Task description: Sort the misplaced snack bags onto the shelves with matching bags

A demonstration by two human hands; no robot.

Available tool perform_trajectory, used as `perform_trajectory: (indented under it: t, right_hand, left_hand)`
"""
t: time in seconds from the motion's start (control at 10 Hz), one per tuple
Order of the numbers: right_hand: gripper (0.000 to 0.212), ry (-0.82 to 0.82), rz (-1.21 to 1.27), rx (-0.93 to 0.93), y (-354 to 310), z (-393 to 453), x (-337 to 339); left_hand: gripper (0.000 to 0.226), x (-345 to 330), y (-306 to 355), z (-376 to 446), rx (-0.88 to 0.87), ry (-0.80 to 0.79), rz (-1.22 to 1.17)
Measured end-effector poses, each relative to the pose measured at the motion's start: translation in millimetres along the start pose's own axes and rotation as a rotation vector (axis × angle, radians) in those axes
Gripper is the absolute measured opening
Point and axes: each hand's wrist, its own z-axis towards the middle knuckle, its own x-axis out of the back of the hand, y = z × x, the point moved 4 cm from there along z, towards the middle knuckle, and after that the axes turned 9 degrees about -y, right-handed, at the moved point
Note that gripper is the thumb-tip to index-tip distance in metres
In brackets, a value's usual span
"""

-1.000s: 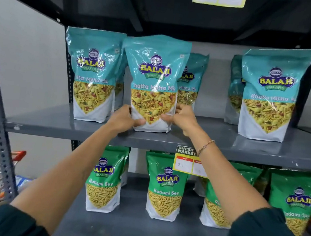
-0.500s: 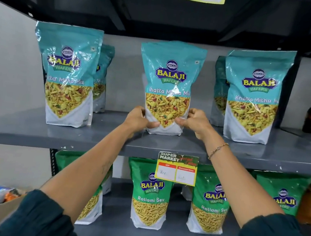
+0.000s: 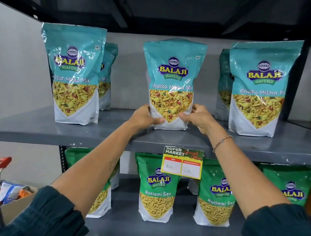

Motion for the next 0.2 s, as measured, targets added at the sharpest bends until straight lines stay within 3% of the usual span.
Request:
perform_trajectory:
  t: [0.1, 0.2]
  right_hand:
    - [0.068, 0.048, -0.040, -0.049, -4, -9, 0]
    - [0.072, 0.305, -0.201, 0.028, -10, -32, 0]
  left_hand:
    - [0.076, -1, 16, -24, 0.022, 0.038, 0.053]
    - [0.067, 6, 23, -42, -0.010, 0.195, 0.149]
